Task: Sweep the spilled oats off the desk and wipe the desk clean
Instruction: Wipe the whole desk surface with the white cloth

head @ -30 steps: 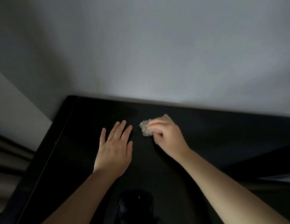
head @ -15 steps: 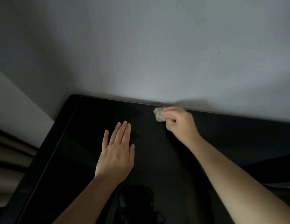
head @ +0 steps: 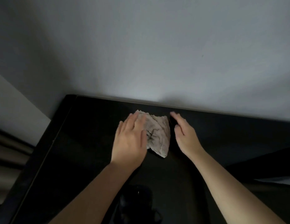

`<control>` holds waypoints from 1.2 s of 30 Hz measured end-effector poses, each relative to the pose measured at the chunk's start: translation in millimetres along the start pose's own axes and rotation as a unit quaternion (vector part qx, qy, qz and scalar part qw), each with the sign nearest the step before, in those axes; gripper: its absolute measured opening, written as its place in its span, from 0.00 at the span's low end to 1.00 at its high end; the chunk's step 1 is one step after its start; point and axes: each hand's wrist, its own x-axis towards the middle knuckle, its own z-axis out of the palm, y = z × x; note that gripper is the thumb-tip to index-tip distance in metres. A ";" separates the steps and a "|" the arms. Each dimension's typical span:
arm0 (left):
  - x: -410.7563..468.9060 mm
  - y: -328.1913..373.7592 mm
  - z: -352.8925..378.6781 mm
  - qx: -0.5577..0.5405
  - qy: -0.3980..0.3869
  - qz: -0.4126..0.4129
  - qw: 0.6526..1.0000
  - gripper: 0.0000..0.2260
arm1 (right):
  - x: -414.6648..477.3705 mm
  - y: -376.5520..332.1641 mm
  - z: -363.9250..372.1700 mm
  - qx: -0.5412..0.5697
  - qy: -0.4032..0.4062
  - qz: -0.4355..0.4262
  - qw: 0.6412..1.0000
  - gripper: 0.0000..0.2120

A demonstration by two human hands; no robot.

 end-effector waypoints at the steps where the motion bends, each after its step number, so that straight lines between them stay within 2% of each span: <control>1: 4.7 13.0 9.7 0.009 -0.011 0.025 1.000 0.23 | -2.6 6.2 5.1 -0.020 0.008 -0.010 1.000 0.23; 5: 18.1 24.3 47.4 0.108 -0.066 0.036 0.991 0.23 | -2.6 14.5 11.8 -0.002 0.065 -0.015 0.998 0.22; 8: 33.8 1.6 50.0 0.145 -0.027 0.041 0.988 0.24 | 0.2 12.2 15.5 -0.033 0.061 -0.014 0.998 0.21; 11: 60.2 -42.3 42.1 0.174 0.038 0.035 0.983 0.17 | 14.9 6.2 25.5 -0.095 0.029 -0.027 0.995 0.21; 14: 73.0 -79.1 28.7 0.141 0.095 -0.042 0.985 0.11 | 27.5 2.9 36.5 -0.180 0.031 -0.040 0.982 0.20; 16: 74.6 -72.3 28.9 0.124 0.107 -0.076 0.984 0.12 | 29.3 3.4 42.3 -0.224 0.037 -0.052 0.972 0.20; 18: 76.0 -50.6 36.4 0.125 0.097 -0.063 0.985 0.14 | 28.8 6.1 43.7 -0.230 0.043 -0.057 0.971 0.19; 21: 73.5 -23.8 50.8 0.126 0.057 0.000 0.990 0.15 | 31.4 4.9 47.4 -0.242 0.065 -0.052 0.967 0.18; 24: 77.1 -43.3 41.7 0.131 0.093 0.057 0.985 0.14 | 37.5 -5.0 56.1 -0.250 0.091 -0.025 0.964 0.12; 25: 78.1 -59.4 32.4 0.153 0.110 0.047 0.981 0.14 | 38.5 -6.8 57.7 -0.252 0.095 -0.016 0.963 0.11; 27: 80.5 -105.2 9.2 0.212 0.118 -0.038 0.969 0.13 | 39.3 -7.4 59.6 -0.248 0.105 -0.004 0.963 0.10; 29: 74.9 -143.5 -12.9 0.195 0.126 -0.159 0.960 0.12 | 39.5 -6.1 61.6 -0.251 0.104 -0.001 0.962 0.10; 31: 74.6 -143.8 -14.0 0.169 0.146 -0.202 0.954 0.13 | 40.1 -6.2 62.9 -0.259 0.104 0.007 0.960 0.11; 34: 76.1 -92.3 10.7 0.163 0.133 -0.102 0.972 0.15 | 39.5 -7.5 62.8 -0.261 0.097 0.008 0.960 0.11; 36: 72.0 -74.8 22.4 0.156 0.107 -0.017 0.982 0.13 | 38.8 -6.8 60.7 -0.258 0.101 0.004 0.961 0.12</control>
